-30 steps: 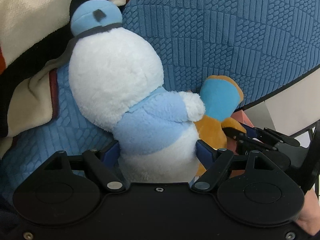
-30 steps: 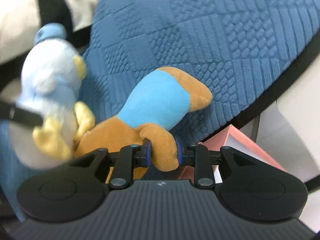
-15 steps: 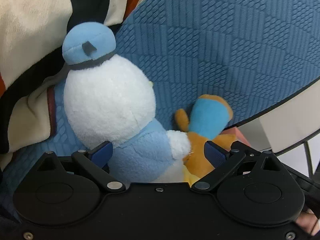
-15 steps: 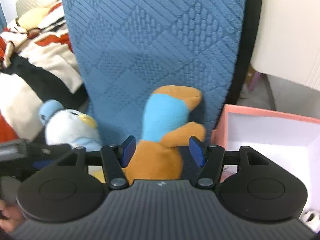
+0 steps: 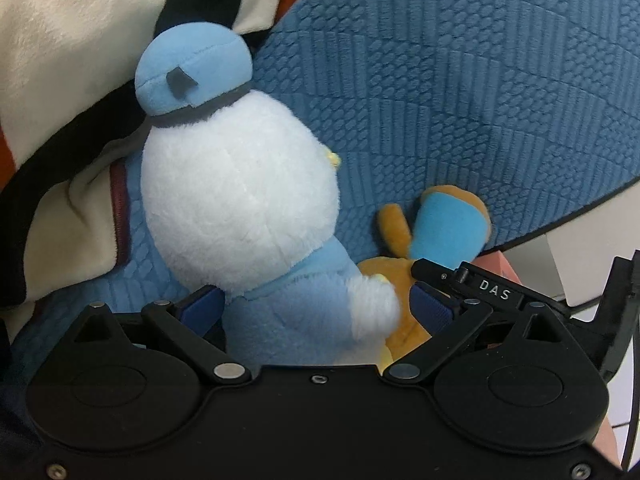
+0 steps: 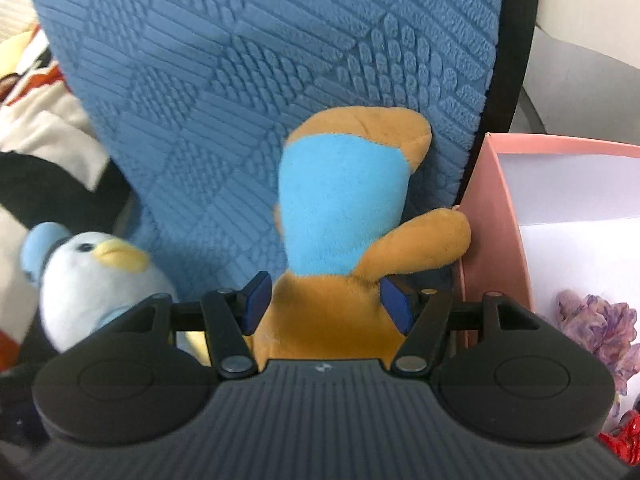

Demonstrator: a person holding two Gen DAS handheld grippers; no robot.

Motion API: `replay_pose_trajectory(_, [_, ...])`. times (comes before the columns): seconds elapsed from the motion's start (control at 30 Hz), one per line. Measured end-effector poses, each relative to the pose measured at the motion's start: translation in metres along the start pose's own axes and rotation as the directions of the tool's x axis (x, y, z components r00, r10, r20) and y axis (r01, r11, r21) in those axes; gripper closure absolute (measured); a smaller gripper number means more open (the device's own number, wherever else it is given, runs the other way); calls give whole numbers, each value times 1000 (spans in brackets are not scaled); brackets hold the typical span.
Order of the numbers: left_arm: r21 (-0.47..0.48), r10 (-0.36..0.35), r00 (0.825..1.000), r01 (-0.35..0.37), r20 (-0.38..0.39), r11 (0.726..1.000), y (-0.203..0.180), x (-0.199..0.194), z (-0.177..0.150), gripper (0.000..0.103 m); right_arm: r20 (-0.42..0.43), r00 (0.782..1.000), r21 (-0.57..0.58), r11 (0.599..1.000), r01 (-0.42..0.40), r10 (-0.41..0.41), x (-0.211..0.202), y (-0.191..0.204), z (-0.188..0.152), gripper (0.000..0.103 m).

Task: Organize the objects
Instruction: 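Lift the orange plush with the right gripper while the left lifts the duck plush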

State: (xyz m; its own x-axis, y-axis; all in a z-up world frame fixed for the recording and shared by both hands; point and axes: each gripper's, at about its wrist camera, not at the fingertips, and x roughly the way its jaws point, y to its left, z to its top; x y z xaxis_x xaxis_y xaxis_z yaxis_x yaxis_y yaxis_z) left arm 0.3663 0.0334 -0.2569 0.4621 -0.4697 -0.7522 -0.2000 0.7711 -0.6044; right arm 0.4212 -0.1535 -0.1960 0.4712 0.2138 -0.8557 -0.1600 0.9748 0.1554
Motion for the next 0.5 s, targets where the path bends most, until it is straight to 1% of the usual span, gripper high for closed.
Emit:
replay_pose_trajectory(0.13, [-21, 23, 1000, -24, -10, 1000, 3, 5, 2, 4, -18, 999, 4, 999, 34, -34, 13, 1, 0, 39])
replay_pose_trajectory(0.2, [-23, 30, 999, -30, -12, 999, 4, 7, 1, 4, -20, 999, -24, 999, 47, -47, 17, 6, -1, 35])
replay_pose_trajectory(0.3, [-27, 40, 999, -41, -14, 999, 5, 8, 0, 2, -38, 996, -102, 992, 70, -75, 24, 17, -2, 32])
replay_pose_trajectory(0.33, [-28, 45, 999, -46, -16, 999, 5, 9, -1, 2, -44, 996, -110, 991, 73, -78, 26, 18, -2, 31])
replay_pose_trajectory(0.4, [-34, 51, 999, -51, -19, 998, 5, 9, -1, 2, -61, 995, -126, 989, 77, -85, 32, 21, -1, 24])
replay_pose_trajectory(0.5, [-48, 59, 998, -60, -23, 997, 7, 10, -1, 2, -65, 993, -164, 983, 85, -97, 43, 23, -4, 22])
